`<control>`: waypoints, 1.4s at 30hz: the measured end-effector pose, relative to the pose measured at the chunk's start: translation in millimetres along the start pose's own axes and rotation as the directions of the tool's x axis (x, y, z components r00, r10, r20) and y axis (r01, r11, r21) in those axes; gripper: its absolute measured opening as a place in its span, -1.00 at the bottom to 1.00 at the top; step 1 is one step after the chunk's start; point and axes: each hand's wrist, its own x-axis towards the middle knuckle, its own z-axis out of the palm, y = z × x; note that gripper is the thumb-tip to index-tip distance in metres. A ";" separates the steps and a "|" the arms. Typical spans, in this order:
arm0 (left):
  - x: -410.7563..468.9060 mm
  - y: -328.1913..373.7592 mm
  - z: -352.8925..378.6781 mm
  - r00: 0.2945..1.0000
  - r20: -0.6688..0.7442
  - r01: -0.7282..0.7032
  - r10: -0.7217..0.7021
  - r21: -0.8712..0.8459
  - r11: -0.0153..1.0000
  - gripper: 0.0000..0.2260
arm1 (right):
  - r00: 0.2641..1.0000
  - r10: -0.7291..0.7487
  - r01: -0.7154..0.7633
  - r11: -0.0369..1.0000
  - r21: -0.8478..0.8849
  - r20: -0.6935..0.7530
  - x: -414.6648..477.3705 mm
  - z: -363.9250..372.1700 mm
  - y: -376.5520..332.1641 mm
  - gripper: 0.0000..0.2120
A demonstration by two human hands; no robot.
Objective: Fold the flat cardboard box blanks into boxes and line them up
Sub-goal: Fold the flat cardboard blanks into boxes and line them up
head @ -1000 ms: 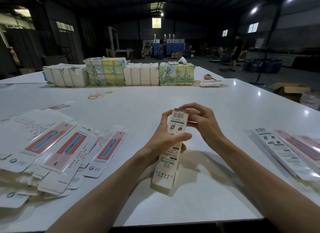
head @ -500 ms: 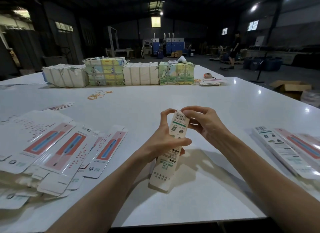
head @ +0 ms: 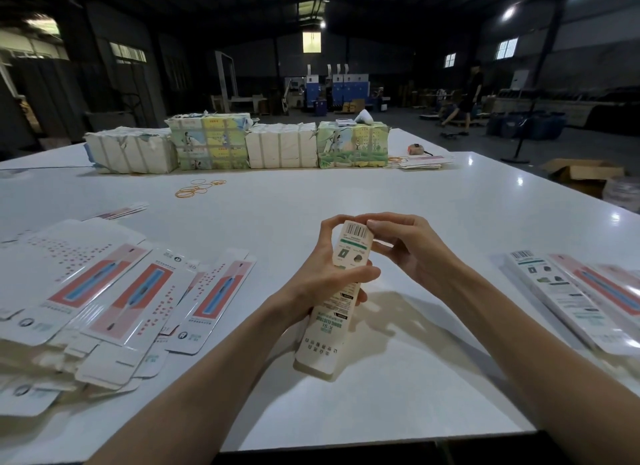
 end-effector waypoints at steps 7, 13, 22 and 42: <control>-1.6 0.7 -1.6 1.000 0.027 0.011 -0.010 -0.026 1.000 -0.19 | 0.995 0.083 -0.079 0.993 0.085 -0.048 1.8 -1.5 3.6 -0.80; -4.2 1.3 -6.4 0.990 0.139 0.012 -0.017 0.039 0.999 -0.17 | 0.991 0.131 -0.132 0.991 -0.023 -0.038 3.9 -10.4 0.8 -0.86; 0.9 -1.6 -3.6 1.000 -0.018 0.019 -0.020 -0.050 0.999 -0.24 | 0.993 -0.118 0.122 0.976 -0.182 0.030 -7.5 8.0 1.8 -0.80; 6.5 -3.8 2.7 0.996 -0.070 -0.061 0.057 -0.051 0.997 -0.21 | 0.949 -0.300 0.273 0.933 -0.235 -0.091 -9.3 26.9 19.0 -0.85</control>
